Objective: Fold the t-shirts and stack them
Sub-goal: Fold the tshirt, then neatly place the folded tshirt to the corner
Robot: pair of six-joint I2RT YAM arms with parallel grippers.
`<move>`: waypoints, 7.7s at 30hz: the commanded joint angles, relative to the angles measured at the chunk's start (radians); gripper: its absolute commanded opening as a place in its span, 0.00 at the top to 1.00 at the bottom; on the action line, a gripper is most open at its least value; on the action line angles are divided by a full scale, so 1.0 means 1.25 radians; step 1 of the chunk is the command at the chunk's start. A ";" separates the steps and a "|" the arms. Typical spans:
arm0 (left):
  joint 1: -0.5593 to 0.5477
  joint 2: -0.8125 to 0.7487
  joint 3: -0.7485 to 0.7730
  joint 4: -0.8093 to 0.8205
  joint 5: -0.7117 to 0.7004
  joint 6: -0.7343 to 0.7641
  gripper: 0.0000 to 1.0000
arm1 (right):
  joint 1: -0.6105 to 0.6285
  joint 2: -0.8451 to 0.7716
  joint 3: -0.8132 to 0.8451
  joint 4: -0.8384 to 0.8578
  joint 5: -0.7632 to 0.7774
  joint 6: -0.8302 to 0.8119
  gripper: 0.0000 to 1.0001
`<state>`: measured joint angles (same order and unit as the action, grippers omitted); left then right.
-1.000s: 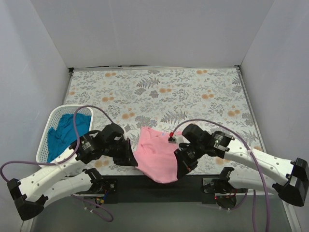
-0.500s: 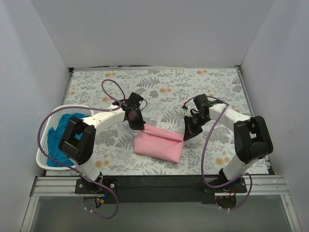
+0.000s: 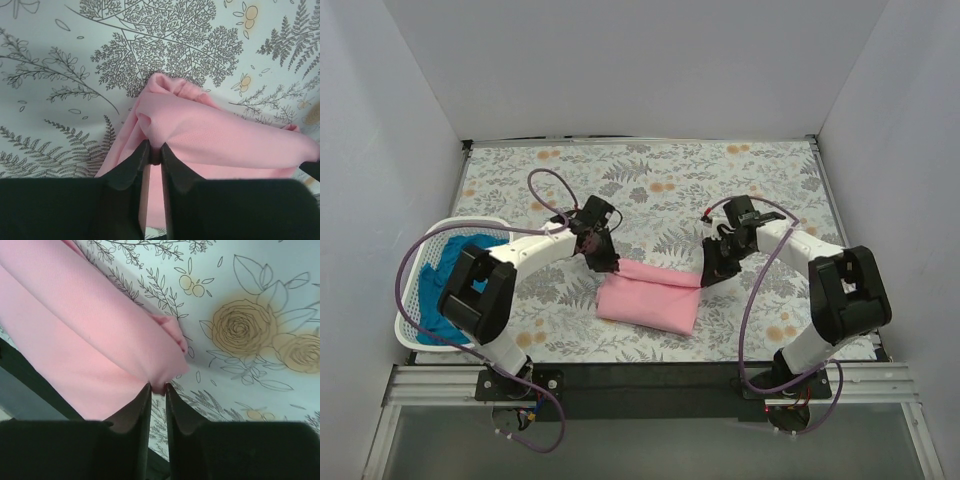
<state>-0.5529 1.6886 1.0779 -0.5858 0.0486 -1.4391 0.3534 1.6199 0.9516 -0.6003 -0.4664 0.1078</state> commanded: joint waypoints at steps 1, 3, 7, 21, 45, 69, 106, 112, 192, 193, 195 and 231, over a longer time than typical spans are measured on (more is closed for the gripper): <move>0.007 -0.121 -0.024 0.004 -0.029 -0.016 0.85 | -0.004 -0.098 0.023 0.007 0.083 0.024 0.76; 0.005 -0.166 -0.036 0.001 -0.062 -0.022 0.64 | -0.004 -0.161 0.040 0.008 0.116 0.046 0.67; -0.003 -0.282 -0.077 0.001 -0.061 -0.035 0.52 | 0.009 -0.256 0.017 0.066 0.142 0.078 0.55; -0.082 -0.274 -0.225 0.223 0.061 -0.015 0.79 | 0.079 -0.236 -0.182 0.382 -0.152 0.120 0.59; 0.039 -0.103 -0.068 0.248 0.075 -0.035 0.79 | -0.025 -0.131 -0.103 0.463 -0.193 0.155 0.57; 0.101 -0.036 -0.192 0.458 0.080 -0.108 0.79 | -0.169 -0.007 -0.248 0.774 -0.380 0.284 0.61; 0.059 -0.558 -0.643 0.477 0.207 -0.272 0.75 | -0.081 -0.207 -0.577 1.115 -0.455 0.565 0.50; 0.059 -0.449 -0.527 0.499 0.171 -0.234 0.73 | -0.081 -0.129 -0.464 1.118 -0.401 0.565 0.49; 0.064 -0.455 -0.236 0.194 -0.185 0.227 0.22 | 0.180 -0.248 -0.204 0.177 0.224 0.230 0.49; 0.064 -0.449 -0.235 0.191 -0.173 0.227 0.23 | 0.180 -0.239 -0.207 0.192 0.212 0.232 0.51; 0.064 -0.437 -0.233 0.189 -0.164 0.225 0.23 | 0.180 -0.217 -0.211 0.204 0.194 0.234 0.53; 0.066 -0.342 -0.202 0.131 -0.236 0.226 0.23 | 0.045 0.073 0.235 0.078 0.590 0.002 0.58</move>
<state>-0.4736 1.2774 0.7845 -0.4076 -0.1970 -1.1671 0.3355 1.7813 1.2087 -0.4267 0.2314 0.1520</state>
